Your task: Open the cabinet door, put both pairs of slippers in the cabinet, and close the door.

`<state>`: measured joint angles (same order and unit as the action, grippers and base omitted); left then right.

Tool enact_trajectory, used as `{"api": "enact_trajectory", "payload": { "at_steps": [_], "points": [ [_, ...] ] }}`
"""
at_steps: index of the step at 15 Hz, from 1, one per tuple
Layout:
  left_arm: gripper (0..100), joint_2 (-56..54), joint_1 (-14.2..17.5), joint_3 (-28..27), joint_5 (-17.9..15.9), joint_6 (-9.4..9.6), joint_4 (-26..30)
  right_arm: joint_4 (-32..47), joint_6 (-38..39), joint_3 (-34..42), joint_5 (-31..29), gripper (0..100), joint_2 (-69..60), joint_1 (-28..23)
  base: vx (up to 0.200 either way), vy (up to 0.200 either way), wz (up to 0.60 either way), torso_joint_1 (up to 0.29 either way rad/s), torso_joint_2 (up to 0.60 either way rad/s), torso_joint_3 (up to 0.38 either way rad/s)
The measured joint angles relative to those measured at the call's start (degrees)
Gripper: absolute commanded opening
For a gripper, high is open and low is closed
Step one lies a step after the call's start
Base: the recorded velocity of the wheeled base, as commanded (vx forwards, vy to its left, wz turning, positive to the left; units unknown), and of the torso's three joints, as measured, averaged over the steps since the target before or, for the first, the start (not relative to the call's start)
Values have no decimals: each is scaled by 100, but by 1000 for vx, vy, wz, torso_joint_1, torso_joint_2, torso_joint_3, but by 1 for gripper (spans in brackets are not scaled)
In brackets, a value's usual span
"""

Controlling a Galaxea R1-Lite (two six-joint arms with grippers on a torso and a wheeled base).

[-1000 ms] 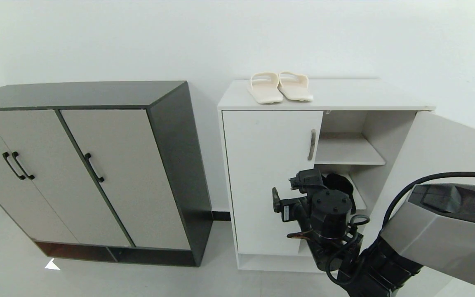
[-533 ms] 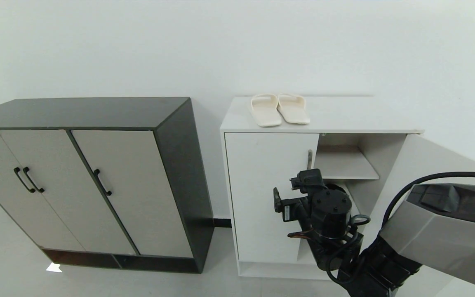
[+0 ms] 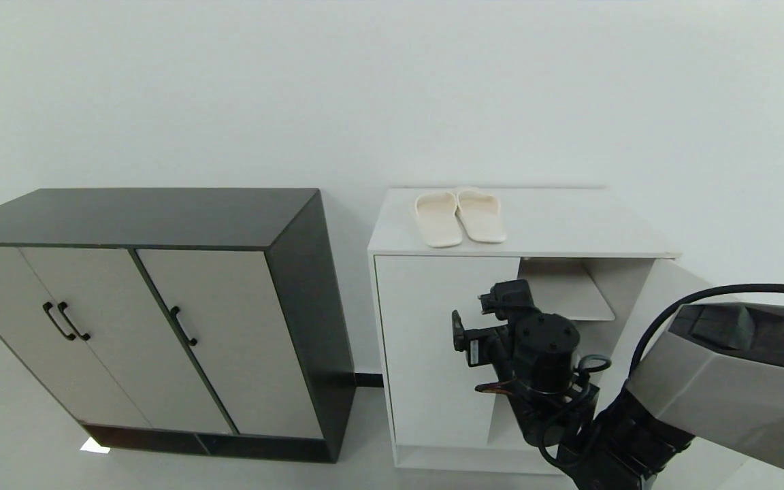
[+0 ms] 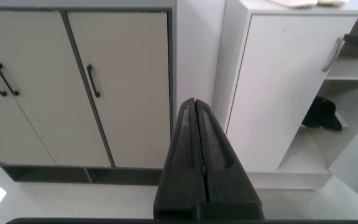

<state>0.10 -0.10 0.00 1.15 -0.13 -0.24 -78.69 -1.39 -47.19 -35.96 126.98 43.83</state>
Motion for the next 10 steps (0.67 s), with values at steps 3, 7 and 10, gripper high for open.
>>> {"api": "enact_trajectory", "payload": {
  "at_steps": [3, 7, 10],
  "points": [
    [0, 0, 0, 0, 2, -2, -7, -244, -22, 59, 213, 100, 20, 2, 0, 0, 0, 243, -535, -297],
    [0, 0, 0, 0, -2, 0, 0, -662, -640, 168, 350, 100, 102, 7, 0, 0, 0, 24, -49, -33],
    [0, 0, -1, 0, -17, 27, 2, -635, -890, 122, 651, 100, 0, -28, 0, 0, 0, 0, 0, 0]
  ]
}}
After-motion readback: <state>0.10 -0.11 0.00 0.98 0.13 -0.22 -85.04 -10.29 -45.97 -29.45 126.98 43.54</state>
